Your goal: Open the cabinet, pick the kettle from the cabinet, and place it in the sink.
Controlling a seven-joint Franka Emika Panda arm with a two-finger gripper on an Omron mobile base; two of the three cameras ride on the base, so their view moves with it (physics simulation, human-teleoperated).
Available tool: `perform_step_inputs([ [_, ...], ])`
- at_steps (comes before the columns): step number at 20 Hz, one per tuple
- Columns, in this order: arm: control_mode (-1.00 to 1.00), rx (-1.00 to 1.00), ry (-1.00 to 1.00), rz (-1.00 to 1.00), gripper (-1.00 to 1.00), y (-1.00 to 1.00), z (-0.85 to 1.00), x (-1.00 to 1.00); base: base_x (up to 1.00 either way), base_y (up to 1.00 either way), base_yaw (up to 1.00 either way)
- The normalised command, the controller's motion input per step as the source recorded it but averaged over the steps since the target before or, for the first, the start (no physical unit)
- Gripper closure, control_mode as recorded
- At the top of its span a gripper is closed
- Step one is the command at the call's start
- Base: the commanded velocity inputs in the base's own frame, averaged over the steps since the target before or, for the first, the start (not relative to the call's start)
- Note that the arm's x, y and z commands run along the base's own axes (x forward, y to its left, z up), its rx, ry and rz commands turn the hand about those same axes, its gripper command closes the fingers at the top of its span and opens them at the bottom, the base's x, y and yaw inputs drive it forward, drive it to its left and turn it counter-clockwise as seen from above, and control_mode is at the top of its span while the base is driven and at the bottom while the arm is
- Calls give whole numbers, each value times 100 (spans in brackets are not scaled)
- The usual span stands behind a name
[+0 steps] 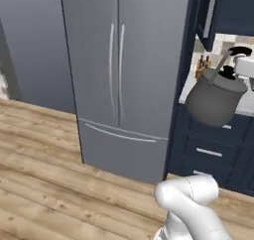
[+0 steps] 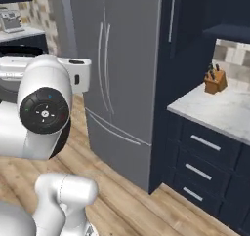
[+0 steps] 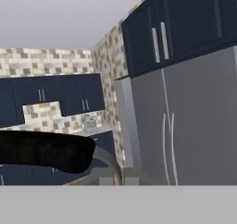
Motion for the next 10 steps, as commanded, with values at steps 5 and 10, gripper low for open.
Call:
perform_step_inputs([
  [5, 100, 0, 0, 0, 100, 0, 0, 0, 12, 0, 49],
  [10, 100, 0, 0, 0, 100, 0, 0, 0, 21, 0, 44],
])
